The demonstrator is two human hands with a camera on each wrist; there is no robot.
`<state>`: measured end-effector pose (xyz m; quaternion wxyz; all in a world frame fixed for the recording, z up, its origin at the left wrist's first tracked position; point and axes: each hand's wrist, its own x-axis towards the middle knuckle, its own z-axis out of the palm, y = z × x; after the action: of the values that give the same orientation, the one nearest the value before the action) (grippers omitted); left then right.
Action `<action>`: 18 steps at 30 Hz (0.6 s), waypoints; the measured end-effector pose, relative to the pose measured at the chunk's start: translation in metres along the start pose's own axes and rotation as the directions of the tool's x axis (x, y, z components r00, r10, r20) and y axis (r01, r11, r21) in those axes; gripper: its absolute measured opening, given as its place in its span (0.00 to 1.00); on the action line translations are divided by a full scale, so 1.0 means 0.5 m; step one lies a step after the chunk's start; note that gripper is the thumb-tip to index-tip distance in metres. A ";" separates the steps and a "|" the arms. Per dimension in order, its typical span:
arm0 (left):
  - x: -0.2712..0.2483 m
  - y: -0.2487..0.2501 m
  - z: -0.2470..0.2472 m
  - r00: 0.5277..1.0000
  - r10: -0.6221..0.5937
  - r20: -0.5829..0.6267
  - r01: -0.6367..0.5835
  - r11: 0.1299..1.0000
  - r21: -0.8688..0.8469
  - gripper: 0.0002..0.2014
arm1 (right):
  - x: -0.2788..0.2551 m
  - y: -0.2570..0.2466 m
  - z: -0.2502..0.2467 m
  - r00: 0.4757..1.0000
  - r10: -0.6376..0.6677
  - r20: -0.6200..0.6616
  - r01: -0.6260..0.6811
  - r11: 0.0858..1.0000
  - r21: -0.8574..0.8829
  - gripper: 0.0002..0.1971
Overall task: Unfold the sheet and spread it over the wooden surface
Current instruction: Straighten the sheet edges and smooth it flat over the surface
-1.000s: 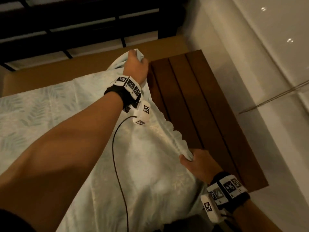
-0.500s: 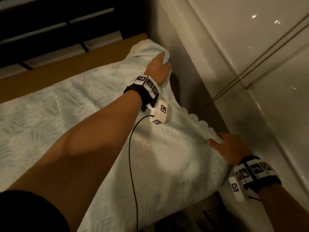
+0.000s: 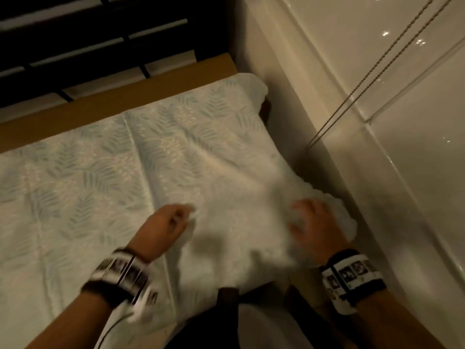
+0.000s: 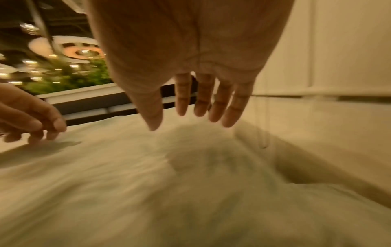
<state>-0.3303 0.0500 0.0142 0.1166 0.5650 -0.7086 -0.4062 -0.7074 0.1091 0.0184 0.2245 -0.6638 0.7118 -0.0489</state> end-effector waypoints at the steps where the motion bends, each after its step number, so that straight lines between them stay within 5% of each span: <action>1: -0.067 -0.046 -0.004 1.000 -0.022 -0.018 0.023 0.997 0.078 0.14 | -0.020 -0.034 0.023 0.988 -0.083 0.127 0.078 0.996 0.045 0.23; 3: -0.190 -0.118 -0.001 0.998 -0.058 0.005 0.055 0.966 0.253 0.23 | -0.058 -0.088 0.075 0.914 -0.245 0.325 0.233 0.970 0.075 0.25; 6: -0.326 -0.174 0.023 0.988 -0.120 0.092 0.069 0.901 0.428 0.34 | -0.084 -0.132 0.146 0.822 -0.356 0.445 0.412 0.911 -0.032 0.29; 9: -0.385 -0.204 0.054 0.994 -0.080 0.067 0.044 0.903 0.428 0.31 | -0.076 -0.139 0.166 0.843 -0.374 0.386 0.418 0.908 -0.033 0.25; 13: -0.404 -0.196 0.079 0.987 0.158 -0.010 -0.141 0.905 0.401 0.12 | -0.056 -0.142 0.173 0.833 -0.425 0.355 0.460 0.888 -0.016 0.21; 16: -0.405 -0.206 0.091 0.981 0.193 0.009 -0.181 0.903 0.389 0.09 | -0.051 -0.121 0.152 0.858 -0.314 0.407 0.360 0.932 -0.039 0.21; 18: -0.404 -0.213 0.097 0.988 0.154 0.006 -0.146 0.924 0.353 0.07 | -0.062 -0.091 0.130 0.877 -0.221 0.426 0.275 0.959 -0.068 0.11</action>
<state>-0.2177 0.2491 -0.0329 0.0522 0.5252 -0.8097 -0.2564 -0.6397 0.1489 -0.0152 0.3196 -0.7576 0.5585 0.1095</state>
